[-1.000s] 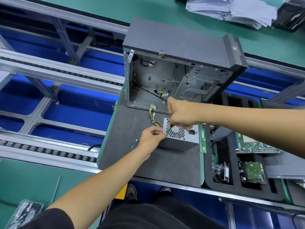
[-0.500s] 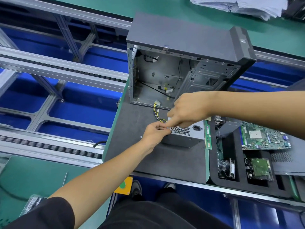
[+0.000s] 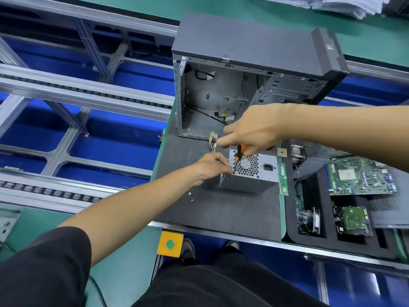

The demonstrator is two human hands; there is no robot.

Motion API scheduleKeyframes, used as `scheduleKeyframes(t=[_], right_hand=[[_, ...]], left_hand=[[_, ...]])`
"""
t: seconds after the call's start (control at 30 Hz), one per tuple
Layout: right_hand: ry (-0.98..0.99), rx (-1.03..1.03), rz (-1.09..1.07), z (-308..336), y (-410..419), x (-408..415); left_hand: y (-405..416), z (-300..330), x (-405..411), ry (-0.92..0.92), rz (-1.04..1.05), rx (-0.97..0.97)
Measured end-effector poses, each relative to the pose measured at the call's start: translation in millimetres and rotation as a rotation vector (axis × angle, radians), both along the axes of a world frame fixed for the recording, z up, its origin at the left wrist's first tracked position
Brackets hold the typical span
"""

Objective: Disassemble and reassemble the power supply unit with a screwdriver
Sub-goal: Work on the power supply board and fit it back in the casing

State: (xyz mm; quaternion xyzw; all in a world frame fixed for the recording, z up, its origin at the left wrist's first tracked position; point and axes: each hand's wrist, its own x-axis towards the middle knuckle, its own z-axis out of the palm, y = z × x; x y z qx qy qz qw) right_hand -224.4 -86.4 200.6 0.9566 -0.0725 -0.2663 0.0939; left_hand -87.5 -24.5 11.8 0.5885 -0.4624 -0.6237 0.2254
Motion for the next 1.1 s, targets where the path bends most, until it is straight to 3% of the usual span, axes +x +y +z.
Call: scheduleKeyframes(t=[0.1,0.23,0.3,0.4,0.47,0.57,0.7,0.77,0.83,1.0,1.1], right_hand=[[0.106,-0.040,0.285,2.6,-4.6,0.1],[-0.012,0.028,0.246,-5.0,4.1,-6.8],[-0.106,0.023,-0.058,-11.8,12.4,-9.6],[-0.113,0.119,-0.753,-20.2,21.9,-8.5],[-0.119,0.117,-0.889,-22.2,23.8,-6.9],[-0.076,0.132,-0.644,-12.1,22.9,-10.6],[0.042,-0.141,0.137,-4.0,14.9,-11.2],[0.051,-0.148,0.221,-7.5,16.2,-8.2],[0.005,-0.093,0.022,-12.7,21.0,-7.4],[-0.206,0.093,-0.894,-23.3,26.9,-9.7],[-0.303,0.100,-1.084,-32.3,33.9,-9.5]], left_hand=[[-15.2,14.2,6.7,-0.092,-0.221,-0.010],[-25.3,23.4,7.6,-0.161,-0.349,-0.005],[-25.2,22.0,5.8,-0.170,-0.334,0.016],[-26.1,19.0,4.1,-0.189,-0.311,-0.003],[-27.8,18.9,4.9,-0.182,-0.313,-0.008],[-28.7,19.9,5.9,-0.173,-0.325,-0.009],[-27.9,23.3,7.9,-0.180,-0.357,-0.016],[-28.0,23.6,9.1,-0.195,-0.365,-0.016],[-29.0,20.9,8.1,-0.192,-0.356,-0.020],[-30.6,13.9,5.5,-0.126,-0.297,-0.014],[-30.7,11.9,5.1,-0.123,-0.293,-0.023]])
